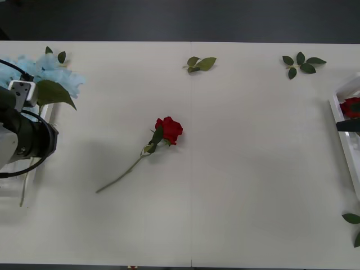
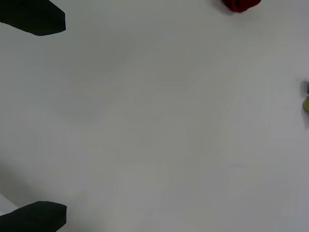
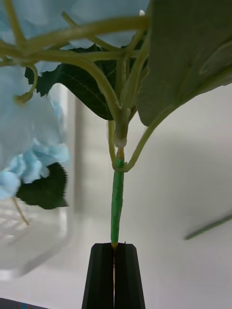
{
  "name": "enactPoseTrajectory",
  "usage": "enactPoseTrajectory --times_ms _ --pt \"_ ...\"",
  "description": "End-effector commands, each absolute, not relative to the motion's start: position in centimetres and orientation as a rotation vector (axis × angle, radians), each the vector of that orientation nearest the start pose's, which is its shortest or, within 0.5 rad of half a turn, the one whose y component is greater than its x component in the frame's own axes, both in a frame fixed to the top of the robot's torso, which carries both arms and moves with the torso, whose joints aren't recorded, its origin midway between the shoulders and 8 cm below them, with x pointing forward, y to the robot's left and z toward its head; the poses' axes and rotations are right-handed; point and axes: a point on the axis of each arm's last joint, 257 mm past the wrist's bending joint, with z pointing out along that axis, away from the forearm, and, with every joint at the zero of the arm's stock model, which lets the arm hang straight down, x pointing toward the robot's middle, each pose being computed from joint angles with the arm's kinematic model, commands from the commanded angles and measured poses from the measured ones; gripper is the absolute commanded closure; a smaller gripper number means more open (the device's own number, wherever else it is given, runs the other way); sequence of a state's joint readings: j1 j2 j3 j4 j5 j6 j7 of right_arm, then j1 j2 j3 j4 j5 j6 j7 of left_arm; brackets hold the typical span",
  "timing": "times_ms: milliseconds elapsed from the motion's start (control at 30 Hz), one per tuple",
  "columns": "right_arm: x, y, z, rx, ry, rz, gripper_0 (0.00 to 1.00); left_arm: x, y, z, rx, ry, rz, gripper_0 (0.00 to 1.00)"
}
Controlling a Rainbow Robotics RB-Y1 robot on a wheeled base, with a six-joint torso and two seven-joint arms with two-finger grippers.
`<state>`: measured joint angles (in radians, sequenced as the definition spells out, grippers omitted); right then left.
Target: Put the red flowers into the right box and the blue flowers into the left box
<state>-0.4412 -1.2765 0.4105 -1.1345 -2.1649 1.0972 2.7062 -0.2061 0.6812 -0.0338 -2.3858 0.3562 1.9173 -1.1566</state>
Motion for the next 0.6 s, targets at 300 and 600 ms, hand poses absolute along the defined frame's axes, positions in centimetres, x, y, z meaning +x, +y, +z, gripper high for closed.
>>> enactPoseTrajectory --times_ms 300,600 --pt "43.9 -30.9 -13.3 -0.860 1.994 0.984 0.00 40.3 49.1 -13.0 -0.103 2.507 0.600 1.00" --pt "41.6 -23.2 -11.3 -0.923 1.803 1.261 0.00 43.8 55.7 -14.2 -0.125 2.525 0.552 1.00"
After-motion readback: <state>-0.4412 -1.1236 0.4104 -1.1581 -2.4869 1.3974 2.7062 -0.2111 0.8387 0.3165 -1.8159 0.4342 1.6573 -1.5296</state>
